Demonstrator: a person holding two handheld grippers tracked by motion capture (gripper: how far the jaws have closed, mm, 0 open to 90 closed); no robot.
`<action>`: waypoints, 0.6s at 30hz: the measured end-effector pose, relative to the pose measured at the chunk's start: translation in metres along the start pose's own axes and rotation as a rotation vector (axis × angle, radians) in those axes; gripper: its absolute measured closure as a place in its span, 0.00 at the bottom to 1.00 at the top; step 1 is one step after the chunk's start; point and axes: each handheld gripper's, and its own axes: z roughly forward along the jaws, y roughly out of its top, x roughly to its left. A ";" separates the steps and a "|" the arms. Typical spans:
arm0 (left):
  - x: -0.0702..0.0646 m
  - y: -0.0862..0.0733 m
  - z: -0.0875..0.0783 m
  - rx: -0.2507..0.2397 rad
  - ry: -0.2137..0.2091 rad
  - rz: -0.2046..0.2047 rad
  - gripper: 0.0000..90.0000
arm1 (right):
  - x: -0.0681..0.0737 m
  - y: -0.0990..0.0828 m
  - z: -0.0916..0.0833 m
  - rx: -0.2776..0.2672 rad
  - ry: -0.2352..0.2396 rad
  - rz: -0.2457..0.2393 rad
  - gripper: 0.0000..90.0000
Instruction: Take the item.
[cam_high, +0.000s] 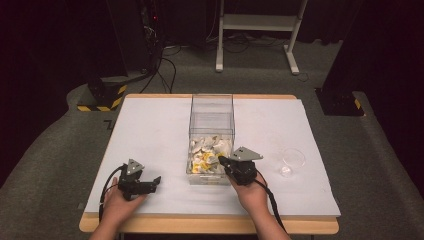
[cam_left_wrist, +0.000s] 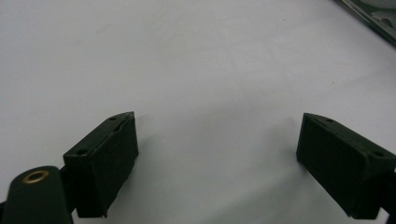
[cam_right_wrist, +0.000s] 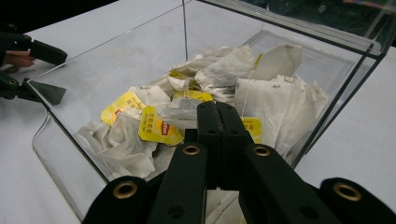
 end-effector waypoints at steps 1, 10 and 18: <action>0.000 0.000 0.000 0.000 0.000 0.000 0.14 | 0.000 0.000 0.000 0.000 0.000 0.000 1.00; 0.000 0.000 0.000 0.000 0.000 0.000 0.14 | -0.001 0.001 -0.005 -0.046 -0.004 0.017 1.00; 0.000 0.000 0.000 0.000 0.000 0.000 0.14 | -0.001 0.004 -0.011 -0.090 -0.004 0.033 1.00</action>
